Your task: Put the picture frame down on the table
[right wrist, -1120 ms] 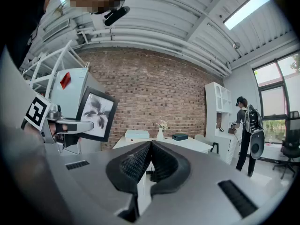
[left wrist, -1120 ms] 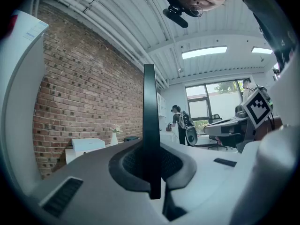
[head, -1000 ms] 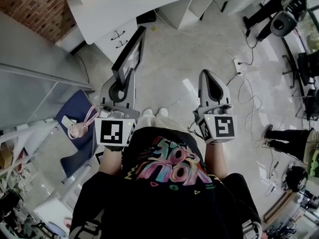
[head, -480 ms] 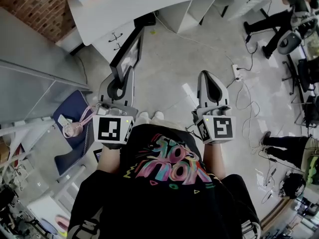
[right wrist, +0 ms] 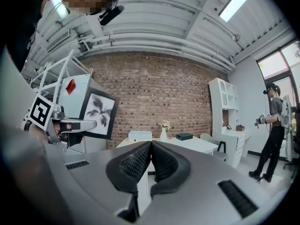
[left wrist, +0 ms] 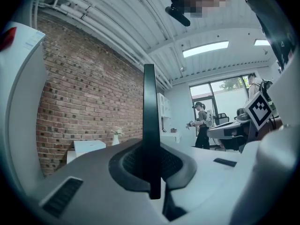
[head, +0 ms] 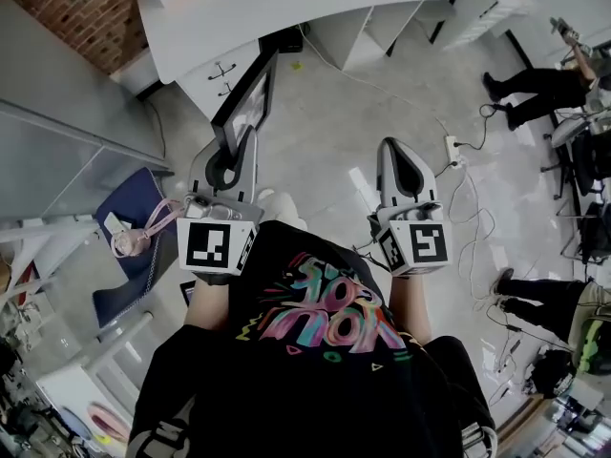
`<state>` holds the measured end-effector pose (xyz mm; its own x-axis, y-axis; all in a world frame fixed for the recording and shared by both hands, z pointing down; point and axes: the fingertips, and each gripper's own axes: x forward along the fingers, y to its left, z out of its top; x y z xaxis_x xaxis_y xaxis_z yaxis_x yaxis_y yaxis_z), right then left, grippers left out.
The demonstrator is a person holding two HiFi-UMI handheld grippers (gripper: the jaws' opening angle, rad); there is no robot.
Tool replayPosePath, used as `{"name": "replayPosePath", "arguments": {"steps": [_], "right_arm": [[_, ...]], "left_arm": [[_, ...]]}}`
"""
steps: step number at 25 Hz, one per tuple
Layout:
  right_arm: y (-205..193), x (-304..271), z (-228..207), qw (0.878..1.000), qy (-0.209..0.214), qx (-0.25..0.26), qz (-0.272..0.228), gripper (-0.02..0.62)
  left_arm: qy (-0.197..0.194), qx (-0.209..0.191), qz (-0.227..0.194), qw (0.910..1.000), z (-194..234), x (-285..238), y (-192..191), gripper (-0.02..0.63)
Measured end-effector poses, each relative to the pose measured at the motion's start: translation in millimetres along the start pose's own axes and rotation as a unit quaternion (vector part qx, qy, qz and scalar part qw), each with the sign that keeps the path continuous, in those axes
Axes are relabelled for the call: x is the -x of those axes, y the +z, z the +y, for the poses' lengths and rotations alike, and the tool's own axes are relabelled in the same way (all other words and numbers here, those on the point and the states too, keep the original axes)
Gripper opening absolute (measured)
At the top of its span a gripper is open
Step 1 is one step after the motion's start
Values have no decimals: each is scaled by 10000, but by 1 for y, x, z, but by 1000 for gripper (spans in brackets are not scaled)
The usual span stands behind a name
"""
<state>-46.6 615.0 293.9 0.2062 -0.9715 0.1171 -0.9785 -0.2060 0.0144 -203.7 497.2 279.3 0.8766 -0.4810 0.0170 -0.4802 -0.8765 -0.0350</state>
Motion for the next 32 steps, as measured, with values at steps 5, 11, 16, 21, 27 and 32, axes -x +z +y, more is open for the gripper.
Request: {"name": "replayPosePath", "arguments": {"steps": [5, 11, 16, 21, 27, 32], "right_arm": [[2, -35, -7, 9999, 96, -30, 48, 18], [0, -127, -33, 9998, 144, -35, 156, 18], [12, -226, -59, 9994, 143, -139, 283, 18], [31, -314, -80, 9996, 39, -39, 266, 18], [42, -387, -92, 9995, -25, -5, 309, 18], [42, -428, -94, 9995, -23, 33, 315, 18]], "left_arm": [[135, 6, 47, 9999, 25, -24, 1, 29], [187, 51, 122, 9997, 79, -106, -13, 29], [232, 69, 158, 9996, 139, -188, -11, 29], [187, 55, 171, 9997, 198, -257, -7, 29], [212, 28, 117, 9997, 249, -315, -3, 29], [232, 25, 121, 9997, 282, -340, -6, 29]]}}
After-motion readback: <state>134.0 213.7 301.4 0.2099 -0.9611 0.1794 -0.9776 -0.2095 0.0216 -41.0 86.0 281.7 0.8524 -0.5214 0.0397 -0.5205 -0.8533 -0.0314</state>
